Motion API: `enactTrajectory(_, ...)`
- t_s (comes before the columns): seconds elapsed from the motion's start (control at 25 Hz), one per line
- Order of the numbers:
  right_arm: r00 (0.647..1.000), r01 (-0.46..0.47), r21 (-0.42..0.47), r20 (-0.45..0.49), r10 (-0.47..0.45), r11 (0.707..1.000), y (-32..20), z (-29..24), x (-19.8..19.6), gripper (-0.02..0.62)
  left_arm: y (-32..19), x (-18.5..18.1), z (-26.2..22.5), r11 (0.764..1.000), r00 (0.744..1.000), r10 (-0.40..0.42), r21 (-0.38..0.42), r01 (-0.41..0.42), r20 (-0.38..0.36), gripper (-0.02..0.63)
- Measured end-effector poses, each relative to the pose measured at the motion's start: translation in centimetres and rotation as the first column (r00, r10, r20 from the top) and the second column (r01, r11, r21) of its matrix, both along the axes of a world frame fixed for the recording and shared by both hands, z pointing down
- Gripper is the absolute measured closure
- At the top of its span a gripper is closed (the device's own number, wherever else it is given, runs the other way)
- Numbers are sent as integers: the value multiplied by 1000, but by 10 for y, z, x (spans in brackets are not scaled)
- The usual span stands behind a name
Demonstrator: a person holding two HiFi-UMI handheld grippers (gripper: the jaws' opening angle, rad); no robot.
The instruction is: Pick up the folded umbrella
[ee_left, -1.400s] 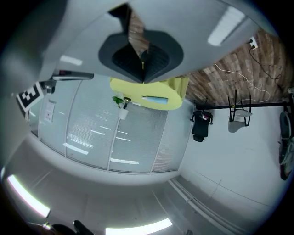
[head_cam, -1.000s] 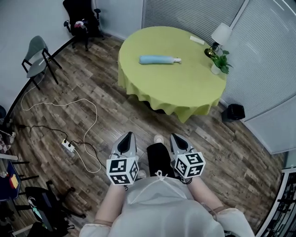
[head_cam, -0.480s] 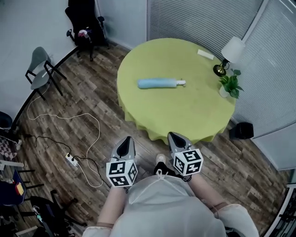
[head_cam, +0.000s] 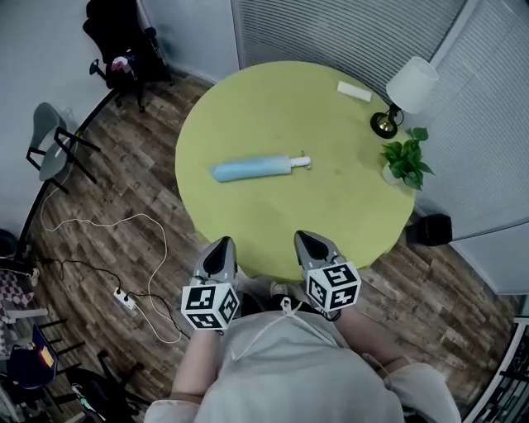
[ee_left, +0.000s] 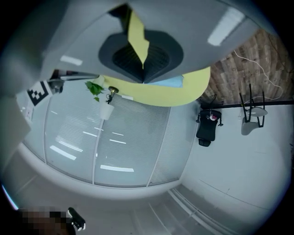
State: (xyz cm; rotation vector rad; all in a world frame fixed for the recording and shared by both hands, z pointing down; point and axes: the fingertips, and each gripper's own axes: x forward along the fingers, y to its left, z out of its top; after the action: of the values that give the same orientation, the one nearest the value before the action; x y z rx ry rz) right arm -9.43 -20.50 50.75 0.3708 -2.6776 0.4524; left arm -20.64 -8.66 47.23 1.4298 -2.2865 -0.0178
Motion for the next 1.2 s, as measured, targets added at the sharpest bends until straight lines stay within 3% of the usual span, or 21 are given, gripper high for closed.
enactTrajectory(0.28,991,-127,-20,-31,127,992,-55,14,-18,595,-64,-46,16,998,998,66,-18,-66,-25,600)
enactTrajectory(0.4,976,-211,-23,-55,210,977,-77,19,-30,595,-95,-68,24,987,988,155,-39,-156,-13,600)
enactTrajectory(0.52,950,-308,-36,-71,305,951,-95,20,-46,595,-124,-89,29,958,959,282,-43,-283,-27,600)
enactTrajectory(0.68,911,-409,-22,-69,407,912,-113,17,-74,595,-155,-117,40,899,902,432,-70,-432,-11,600)
enactTrajectory(0.76,889,-455,-17,-74,453,890,-118,19,-87,595,-166,-130,54,858,865,502,-113,-501,-23,600)
enactTrajectory(0.88,857,-511,-17,-91,507,860,-120,29,-104,595,-179,-145,81,775,796,604,-197,-600,-47,598)
enactTrajectory(1.08,807,-587,-50,-118,579,808,-112,47,-127,595,-200,-151,117,579,626,774,-290,-762,-98,458)
enactTrajectory(1.2,793,-604,-56,-141,593,795,-110,56,-137,595,-215,-148,133,471,531,840,-337,-815,-111,349)
